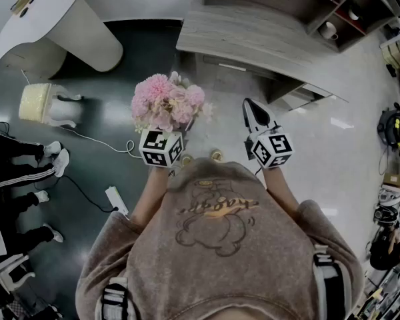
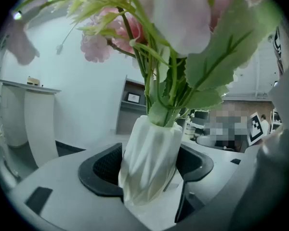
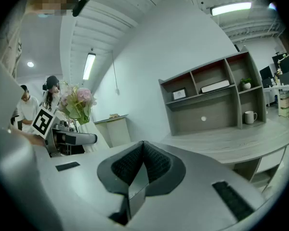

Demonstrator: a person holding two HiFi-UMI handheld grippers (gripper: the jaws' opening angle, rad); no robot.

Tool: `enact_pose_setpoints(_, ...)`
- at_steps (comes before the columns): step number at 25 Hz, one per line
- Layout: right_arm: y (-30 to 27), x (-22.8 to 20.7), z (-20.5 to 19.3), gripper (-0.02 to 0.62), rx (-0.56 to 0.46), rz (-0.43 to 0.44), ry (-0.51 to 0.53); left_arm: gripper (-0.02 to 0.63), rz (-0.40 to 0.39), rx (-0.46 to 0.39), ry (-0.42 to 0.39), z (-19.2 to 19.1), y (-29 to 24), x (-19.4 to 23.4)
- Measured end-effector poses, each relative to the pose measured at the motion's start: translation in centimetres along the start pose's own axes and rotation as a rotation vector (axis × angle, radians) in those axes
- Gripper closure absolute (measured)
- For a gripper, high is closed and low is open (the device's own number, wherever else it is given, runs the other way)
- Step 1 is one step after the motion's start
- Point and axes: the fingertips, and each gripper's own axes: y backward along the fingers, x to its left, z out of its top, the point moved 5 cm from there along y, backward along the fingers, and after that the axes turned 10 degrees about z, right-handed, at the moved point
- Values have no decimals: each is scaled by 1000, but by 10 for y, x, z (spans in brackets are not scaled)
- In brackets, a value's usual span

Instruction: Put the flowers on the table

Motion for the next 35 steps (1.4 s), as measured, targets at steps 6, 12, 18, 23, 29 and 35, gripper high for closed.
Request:
enact_pose_setpoints(6,4,-7,1,595,-5,4,6,262,-6,-2,0,0,-6,-10)
enact_pose_setpoints(12,12,-21,2,595,-10,38,-8,262,16,2,8,-5,-17,-24)
enact_pose_setpoints(18,16,-45,-1,595,8,82,4,262,41,-17,9,-7,-37,-45)
enact_pose_setpoints(23,4,-54,0,595,8,97,-2,262,65,-17,10,-4,-44,-41)
enact_pose_setpoints(29,-16,-68,1,595,21,94,-7,262,67,-16,8,3,-67,-27)
enact_pose_setpoints(35,-50,-96,8,595,20,71,-5,262,34,-9,8,10,-114,-8)
